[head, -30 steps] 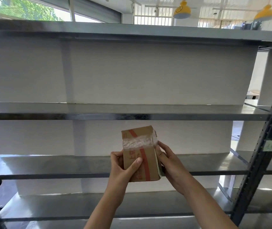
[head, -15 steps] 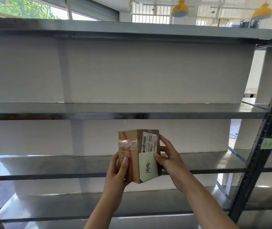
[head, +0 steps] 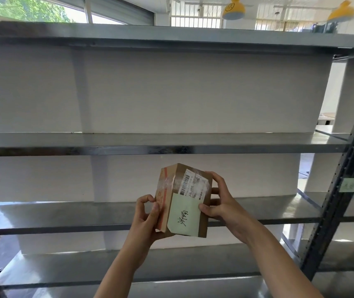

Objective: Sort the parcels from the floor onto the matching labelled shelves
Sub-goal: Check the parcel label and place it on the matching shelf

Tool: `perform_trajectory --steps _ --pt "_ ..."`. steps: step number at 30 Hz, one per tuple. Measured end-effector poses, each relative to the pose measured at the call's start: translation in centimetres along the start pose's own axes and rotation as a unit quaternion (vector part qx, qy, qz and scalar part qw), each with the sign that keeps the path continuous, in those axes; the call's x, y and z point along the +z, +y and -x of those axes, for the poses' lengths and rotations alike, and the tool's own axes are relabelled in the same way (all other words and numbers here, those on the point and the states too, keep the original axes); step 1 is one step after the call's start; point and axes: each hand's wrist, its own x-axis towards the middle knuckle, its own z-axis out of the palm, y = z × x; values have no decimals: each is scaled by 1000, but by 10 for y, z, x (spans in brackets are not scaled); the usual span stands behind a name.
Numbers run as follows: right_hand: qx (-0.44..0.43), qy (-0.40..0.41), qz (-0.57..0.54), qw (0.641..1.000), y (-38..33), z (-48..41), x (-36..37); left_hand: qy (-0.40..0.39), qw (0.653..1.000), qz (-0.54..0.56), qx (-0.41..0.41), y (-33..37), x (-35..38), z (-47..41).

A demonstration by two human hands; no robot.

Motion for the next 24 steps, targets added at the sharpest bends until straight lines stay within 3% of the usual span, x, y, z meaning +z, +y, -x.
perform_trajectory --steps 4,7,13,18,24 --pt "-13 12 -60 998 -2 -3 -6 -124 988 89 -28 -4 -8 3" --pt "-8 24 -110 994 -1 -3 -9 -172 983 69 -7 -6 -11 5" --pt "-24 76 -133 988 4 -5 -6 -80 995 19 58 -7 -3 1" --pt "-62 152 -67 984 11 -9 -10 -42 996 34 65 -1 6 1" --pt "-84 125 -159 976 8 -9 -10 -8 995 55 79 7 10 -2"
